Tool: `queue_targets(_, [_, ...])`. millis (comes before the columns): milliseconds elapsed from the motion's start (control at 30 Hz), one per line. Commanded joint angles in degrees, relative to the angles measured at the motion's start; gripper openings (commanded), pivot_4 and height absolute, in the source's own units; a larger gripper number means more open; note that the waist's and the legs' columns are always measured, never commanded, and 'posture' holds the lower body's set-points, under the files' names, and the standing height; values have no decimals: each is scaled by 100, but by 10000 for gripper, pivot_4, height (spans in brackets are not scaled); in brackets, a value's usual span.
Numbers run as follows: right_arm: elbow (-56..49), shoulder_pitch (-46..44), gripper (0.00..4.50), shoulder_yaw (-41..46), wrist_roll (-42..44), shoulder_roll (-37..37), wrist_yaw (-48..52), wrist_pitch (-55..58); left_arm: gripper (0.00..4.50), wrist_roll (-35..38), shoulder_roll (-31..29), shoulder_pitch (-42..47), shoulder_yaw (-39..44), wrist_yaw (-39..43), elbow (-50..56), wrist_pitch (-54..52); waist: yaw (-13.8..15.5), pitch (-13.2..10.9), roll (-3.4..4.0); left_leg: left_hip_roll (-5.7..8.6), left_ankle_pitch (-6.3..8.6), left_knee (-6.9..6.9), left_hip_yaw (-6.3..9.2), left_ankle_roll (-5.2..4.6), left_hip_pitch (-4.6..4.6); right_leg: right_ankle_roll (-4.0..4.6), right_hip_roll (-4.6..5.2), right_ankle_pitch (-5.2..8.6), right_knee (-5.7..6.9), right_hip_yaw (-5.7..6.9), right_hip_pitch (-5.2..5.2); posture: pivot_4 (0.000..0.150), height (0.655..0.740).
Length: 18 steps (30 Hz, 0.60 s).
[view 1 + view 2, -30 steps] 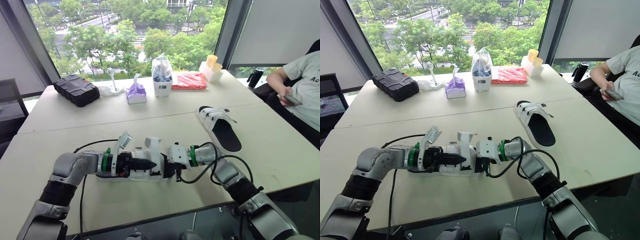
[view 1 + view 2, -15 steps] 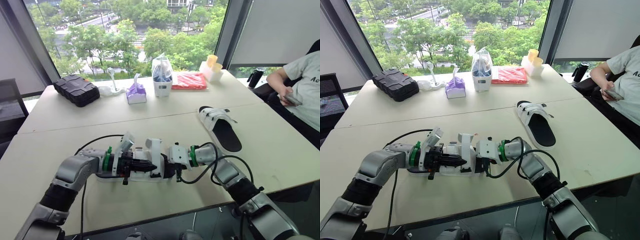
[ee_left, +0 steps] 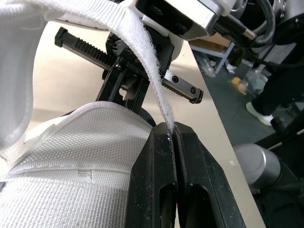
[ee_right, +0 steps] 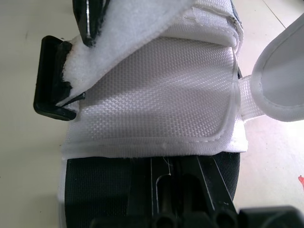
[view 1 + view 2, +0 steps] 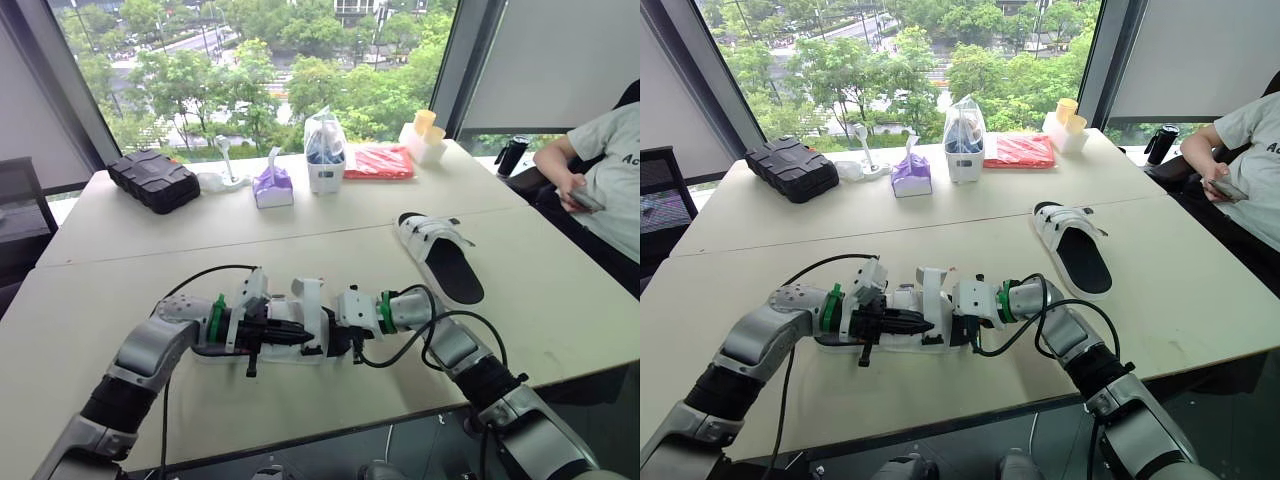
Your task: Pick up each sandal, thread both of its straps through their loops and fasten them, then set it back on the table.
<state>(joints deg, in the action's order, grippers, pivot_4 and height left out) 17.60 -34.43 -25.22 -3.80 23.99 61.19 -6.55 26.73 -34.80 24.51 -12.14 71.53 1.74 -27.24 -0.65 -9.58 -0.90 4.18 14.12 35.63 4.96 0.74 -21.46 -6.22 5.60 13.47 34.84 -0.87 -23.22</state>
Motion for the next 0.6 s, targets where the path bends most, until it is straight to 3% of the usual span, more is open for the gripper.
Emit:
queue_targets(33, [340, 222, 0, -217, -366, 160, 61, 299, 574, -206, -133, -156, -265, 180, -16, -78, -2, 0, 0, 0, 0, 0, 0, 0, 0, 0, 0, 0, 0, 0, 0, 1500, 7400])
queue_targets(300, [347, 219, 0, -224, -367, 158, 47, 301, 574, -417, -372, -261, -464, 604, 186, 321, -6, 1, 1, -1, -1, -10, 0, -3, 0, -1, 0, 1, -6, 0, -3, 1500, 7400])
queue_targets(600, [354, 218, 0, -226, -364, 155, 31, 299, 574, -1021, -290, -278, -596, 403, -197, 1199, -4, 16, 13, -3, -5, -38, -1, -8, 6, 24, -2, -16, -42, 2, 5, 1500, 7400])
